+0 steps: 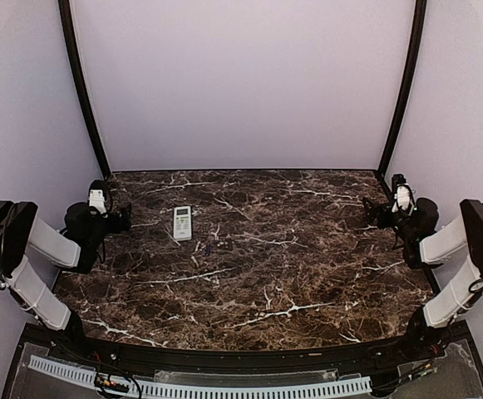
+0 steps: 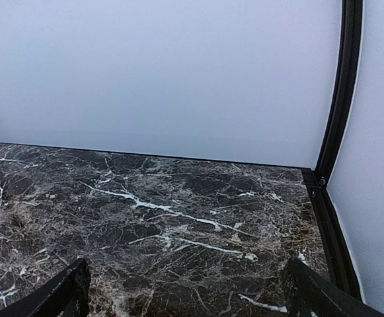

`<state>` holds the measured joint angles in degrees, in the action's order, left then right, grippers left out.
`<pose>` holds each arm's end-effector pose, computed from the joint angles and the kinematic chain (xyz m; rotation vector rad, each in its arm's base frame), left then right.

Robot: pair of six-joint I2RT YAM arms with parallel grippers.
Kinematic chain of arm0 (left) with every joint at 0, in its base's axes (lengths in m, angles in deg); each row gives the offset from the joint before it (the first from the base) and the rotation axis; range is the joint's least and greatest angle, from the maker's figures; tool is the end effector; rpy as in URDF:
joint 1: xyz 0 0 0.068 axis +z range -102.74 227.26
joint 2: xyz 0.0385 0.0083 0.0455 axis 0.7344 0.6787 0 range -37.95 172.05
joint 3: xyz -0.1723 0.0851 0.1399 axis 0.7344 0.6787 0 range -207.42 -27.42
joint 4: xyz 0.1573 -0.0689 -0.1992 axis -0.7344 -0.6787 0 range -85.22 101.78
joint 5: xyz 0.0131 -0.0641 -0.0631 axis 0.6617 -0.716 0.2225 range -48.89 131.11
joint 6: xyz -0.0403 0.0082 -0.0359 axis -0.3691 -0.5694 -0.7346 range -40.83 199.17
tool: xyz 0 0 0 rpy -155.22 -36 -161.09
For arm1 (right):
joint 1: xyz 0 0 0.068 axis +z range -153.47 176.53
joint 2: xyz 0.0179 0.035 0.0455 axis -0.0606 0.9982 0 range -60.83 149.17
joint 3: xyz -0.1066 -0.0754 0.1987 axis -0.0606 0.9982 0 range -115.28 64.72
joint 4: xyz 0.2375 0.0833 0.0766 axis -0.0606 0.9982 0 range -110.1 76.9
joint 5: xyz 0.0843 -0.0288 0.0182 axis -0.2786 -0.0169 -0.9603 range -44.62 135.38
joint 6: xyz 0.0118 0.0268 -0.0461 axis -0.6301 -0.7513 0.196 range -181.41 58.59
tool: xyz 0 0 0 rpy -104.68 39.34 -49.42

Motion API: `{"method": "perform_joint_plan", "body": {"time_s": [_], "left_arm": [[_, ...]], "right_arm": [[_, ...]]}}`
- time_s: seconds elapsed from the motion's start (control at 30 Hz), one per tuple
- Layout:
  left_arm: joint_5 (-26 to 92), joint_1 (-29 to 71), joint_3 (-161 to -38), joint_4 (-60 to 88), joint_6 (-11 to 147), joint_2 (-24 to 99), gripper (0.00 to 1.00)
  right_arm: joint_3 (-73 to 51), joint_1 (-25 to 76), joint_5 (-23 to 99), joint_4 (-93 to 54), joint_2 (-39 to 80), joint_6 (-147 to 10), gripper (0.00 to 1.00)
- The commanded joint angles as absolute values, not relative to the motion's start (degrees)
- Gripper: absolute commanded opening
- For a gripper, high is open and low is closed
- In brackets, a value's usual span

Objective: Load the batteries into the remote control
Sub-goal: Pick up the remote control from the center of the board.

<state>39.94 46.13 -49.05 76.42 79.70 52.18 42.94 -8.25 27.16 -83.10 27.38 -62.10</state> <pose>0.2770 -0.0062 0.1261 0.0394 1.6376 -0.0248 0.2751 -0.0116 0.1322 -0.1664 1.6230 0.2043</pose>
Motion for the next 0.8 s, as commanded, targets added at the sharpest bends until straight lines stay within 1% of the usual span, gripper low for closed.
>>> {"method": "perform_joint_plan", "body": {"time_s": [0.0,0.37,0.43,0.47,0.5,0.53,0.6,0.67,0.73,0.77], "left_arm": [[39.39,46.29,-50.10,77.16,80.40,52.35,0.99],[39.80,46.38,-50.74,76.74,80.18,51.95,0.99],[46.35,46.38,-53.75,70.62,77.39,49.21,0.99],[52.90,46.38,-55.66,60.74,75.77,47.86,0.99],[55.66,46.49,-60.38,55.51,73.37,46.00,0.99],[59.18,46.52,-62.62,48.50,72.97,45.60,0.99],[61.20,46.25,-67.20,43.25,71.68,44.28,0.99],[60.66,45.57,-70.59,37.07,67.16,42.03,0.99],[59.83,42.73,-73.03,31.57,64.34,40.20,0.99],[60.45,39.05,-74.55,29.63,63.93,39.71,0.99]], "right_arm": [[42.04,-8.51,26.78,-84.80,28.00,-61.76,0.98],[42.05,-8.53,26.83,-84.84,28.03,-61.76,0.98],[42.05,-8.48,26.83,-84.83,28.03,-61.76,0.99],[42.12,-8.53,26.75,-85.27,27.97,-61.76,0.98],[41.95,-8.52,27.19,-84.59,27.03,-61.76,0.98],[41.32,-8.55,28.11,-81.47,25.37,-62.15,0.98],[38.78,-8.57,31.22,-72.69,20.83,-62.97,0.99],[35.86,-8.72,33.34,-63.66,16.16,-64.97,0.98],[33.02,-9.36,31.56,-57.30,11.79,-69.96,0.98],[31.71,-9.38,30.15,-54.93,10.46,-71.87,0.98]]}}
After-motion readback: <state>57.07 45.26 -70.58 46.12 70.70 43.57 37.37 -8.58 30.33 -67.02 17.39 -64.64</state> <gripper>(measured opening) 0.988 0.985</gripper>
